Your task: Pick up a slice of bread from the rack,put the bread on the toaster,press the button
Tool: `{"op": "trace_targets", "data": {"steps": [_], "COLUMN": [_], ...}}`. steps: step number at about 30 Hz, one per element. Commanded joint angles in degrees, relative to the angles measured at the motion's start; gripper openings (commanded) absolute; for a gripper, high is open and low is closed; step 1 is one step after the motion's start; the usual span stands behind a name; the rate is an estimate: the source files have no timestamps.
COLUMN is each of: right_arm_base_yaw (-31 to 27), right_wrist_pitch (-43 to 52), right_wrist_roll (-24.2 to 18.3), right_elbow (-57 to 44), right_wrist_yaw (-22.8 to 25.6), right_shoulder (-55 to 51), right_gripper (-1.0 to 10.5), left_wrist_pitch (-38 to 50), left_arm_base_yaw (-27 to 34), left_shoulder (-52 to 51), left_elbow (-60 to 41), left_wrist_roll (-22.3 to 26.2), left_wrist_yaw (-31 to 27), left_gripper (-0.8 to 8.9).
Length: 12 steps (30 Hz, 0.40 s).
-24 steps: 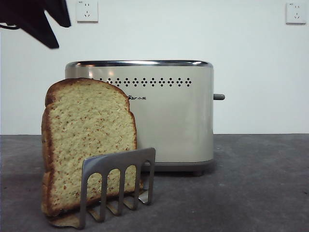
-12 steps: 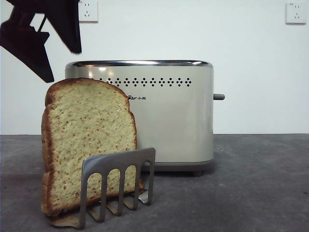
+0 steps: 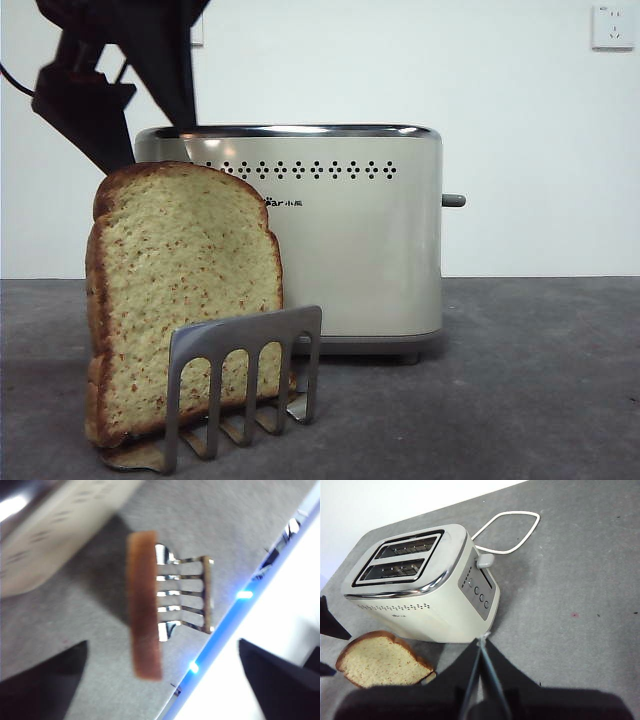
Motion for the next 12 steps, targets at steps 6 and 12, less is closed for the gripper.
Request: {"op": "trace_targets", "data": {"steps": [6,12], "right_arm_base_yaw": [0.02,0.02], "right_wrist_pitch": [0.28,0.26], "right_wrist_roll": [-0.66,-0.66], "right_elbow": [0.22,0.22], "right_wrist_yaw": [-0.20,-0.20], "right_shoulder": [0.00,0.00], "right_gripper": [0.0,0.0], "left_wrist_pitch": [0.31,0.63], "left_arm_base_yaw": [-2.25,-2.27], "left_shoulder": [1.44,2.49], "left_elbow": [-0.07,-0.07], "left_wrist_roll": [2.16,2.14], "left_wrist_yaw": [-0.13,-0.22], "left_gripper": [5.74,4.87]}}
